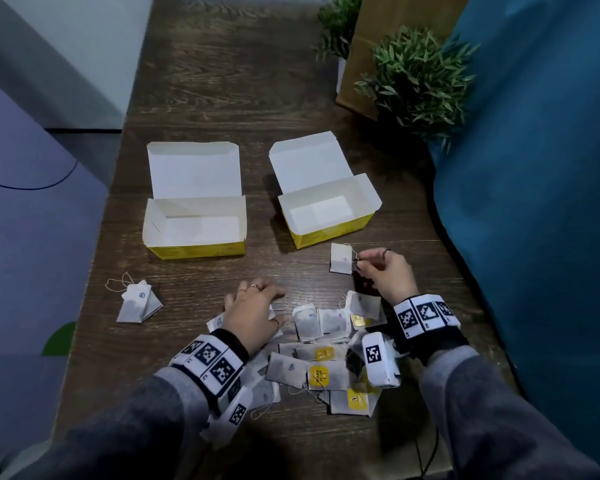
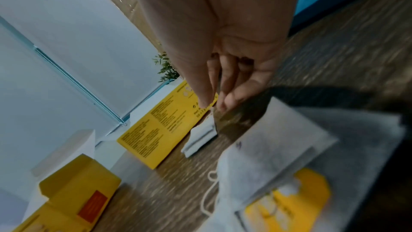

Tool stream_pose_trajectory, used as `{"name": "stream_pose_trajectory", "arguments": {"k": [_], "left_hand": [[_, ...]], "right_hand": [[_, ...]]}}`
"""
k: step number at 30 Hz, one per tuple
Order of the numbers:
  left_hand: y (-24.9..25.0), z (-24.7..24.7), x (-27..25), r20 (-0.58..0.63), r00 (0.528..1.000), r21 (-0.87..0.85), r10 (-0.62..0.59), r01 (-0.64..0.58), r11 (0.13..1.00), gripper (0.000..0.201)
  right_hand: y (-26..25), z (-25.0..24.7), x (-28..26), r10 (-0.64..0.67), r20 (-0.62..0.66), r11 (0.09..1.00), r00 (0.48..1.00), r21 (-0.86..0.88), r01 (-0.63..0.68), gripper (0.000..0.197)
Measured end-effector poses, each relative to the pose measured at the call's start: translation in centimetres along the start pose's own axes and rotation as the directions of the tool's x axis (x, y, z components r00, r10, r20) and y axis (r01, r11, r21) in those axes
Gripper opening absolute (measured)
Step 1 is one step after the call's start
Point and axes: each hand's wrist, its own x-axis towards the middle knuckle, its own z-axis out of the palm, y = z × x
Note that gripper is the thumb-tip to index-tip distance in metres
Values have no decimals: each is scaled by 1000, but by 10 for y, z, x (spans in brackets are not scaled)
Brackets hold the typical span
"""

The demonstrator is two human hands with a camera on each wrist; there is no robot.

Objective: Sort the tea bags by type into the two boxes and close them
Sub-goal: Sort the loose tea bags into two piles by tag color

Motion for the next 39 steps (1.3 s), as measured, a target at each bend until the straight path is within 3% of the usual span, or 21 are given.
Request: {"name": "stream_pose_trajectory", "arguments": {"k": [2, 5, 7, 12, 18, 20, 22, 24, 27, 30, 34, 39], "left_hand": [[-1, -3, -2, 24, 1000, 6, -8, 8, 1000, 50], [-7, -7, -1, 90, 996, 8, -16, 15, 1000, 58], [-12, -6, 4, 122, 993, -55, 3, 3, 998, 60], [-19, 0, 11, 126, 992, -144, 20, -1, 990, 51], [-21, -5, 9, 127, 992, -23, 3, 0, 1000, 47], [-18, -9, 4, 76, 997, 17, 3, -4, 1000, 40], [-13, -13, 1, -19, 998, -98, 53, -55, 994, 31], [-4, -20, -2, -62, 994, -374, 89, -106, 921, 26], [17, -32, -5, 73, 994, -773, 87, 1, 635, 26], [26, -38, -8, 143, 986, -922, 87, 100, 375, 22], [20, -44, -11, 60, 997, -944, 53, 40, 326, 10], [10, -45, -13, 66, 998, -965, -6, 66, 255, 9]], "right_hand": [[7, -9, -2, -35, 56, 991, 998, -131, 42, 22], [16, -16, -11, 58, 308, 950, 950, -309, 42, 40], [18, -18, -16, 71, 347, 923, 935, -378, 70, 41], [18, -22, -24, 15, 248, 894, 969, -437, 98, 27], [6, -32, -33, -159, 37, 960, 987, -229, 163, 15], [3, -33, -36, -192, -7, 969, 981, -161, 188, 15], [-2, -30, -41, -180, -19, 983, 983, -26, 180, 20], [-11, -25, -50, -113, 68, 967, 991, 239, 93, 19], [-25, -8, -64, -49, 286, 779, 957, 610, -143, 10], [-34, 7, -70, -69, 389, 675, 919, 697, -244, 8], [-43, 21, -76, -110, 420, 648, 901, 718, -255, 7], [-49, 26, -79, -159, 433, 679, 887, 700, -220, 5]]}}
